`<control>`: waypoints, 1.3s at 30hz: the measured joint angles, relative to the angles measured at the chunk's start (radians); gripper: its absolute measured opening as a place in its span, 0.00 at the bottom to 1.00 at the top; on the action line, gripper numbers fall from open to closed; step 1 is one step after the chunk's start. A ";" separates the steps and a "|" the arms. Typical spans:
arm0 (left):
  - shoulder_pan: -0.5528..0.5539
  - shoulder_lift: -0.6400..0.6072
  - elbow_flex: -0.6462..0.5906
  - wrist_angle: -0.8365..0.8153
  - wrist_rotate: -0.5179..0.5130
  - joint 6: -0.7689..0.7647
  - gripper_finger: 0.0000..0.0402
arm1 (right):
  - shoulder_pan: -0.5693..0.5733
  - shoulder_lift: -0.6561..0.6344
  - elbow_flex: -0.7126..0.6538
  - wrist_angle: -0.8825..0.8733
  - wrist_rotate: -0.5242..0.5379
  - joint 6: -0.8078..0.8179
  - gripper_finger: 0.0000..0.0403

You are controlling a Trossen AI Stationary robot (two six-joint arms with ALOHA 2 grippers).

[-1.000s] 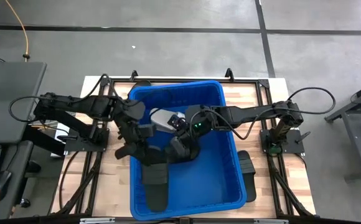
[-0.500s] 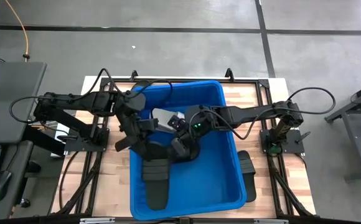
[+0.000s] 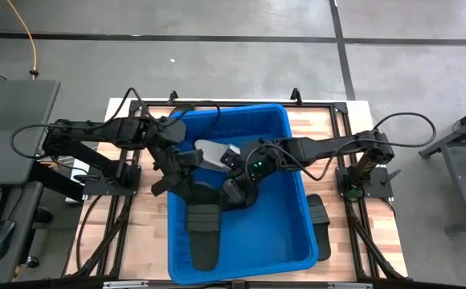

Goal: Pick and place slides into bin
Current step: Put the black slide into the blue bin

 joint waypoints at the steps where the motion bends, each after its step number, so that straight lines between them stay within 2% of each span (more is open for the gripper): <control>1: 0.001 -0.006 0.000 -0.004 -0.019 0.001 0.05 | 0.001 -0.006 0.000 -0.015 0.006 0.000 0.01; 10: 0.002 -0.072 0.001 -0.129 -0.201 0.025 0.28 | 0.042 -0.115 -0.001 -0.251 0.277 0.039 0.01; 15: 0.001 -0.104 0.000 -0.160 -0.393 -0.001 0.38 | 0.083 -0.186 -0.002 -0.331 0.539 0.093 0.01; 18: 0.001 -0.125 0.000 -0.177 -0.469 -0.022 0.44 | 0.111 -0.223 0.000 -0.375 0.694 0.124 0.01; 21: 0.001 -0.141 0.000 -0.208 -0.523 -0.005 0.52 | 0.141 -0.239 0.000 -0.407 0.820 0.147 0.01; 27: 0.002 -0.164 0.000 -0.287 -0.719 -0.044 0.68 | 0.207 -0.240 0.000 -0.410 1.061 0.208 0.01; 29: 0.002 -0.166 0.000 -0.287 -0.728 -0.054 0.72 | 0.223 -0.231 0.000 -0.409 1.143 0.210 0.01; 32: 0.001 -0.167 0.000 -0.273 -0.682 -0.066 0.75 | 0.240 -0.219 0.000 -0.400 1.214 0.209 0.01; 37: 0.001 -0.166 0.000 -0.265 -0.673 -0.081 0.73 | 0.267 -0.217 0.000 -0.342 1.319 0.157 0.01; 39: 0.001 -0.166 0.000 -0.257 -0.681 -0.086 0.71 | 0.273 -0.217 0.000 -0.293 1.320 0.125 0.01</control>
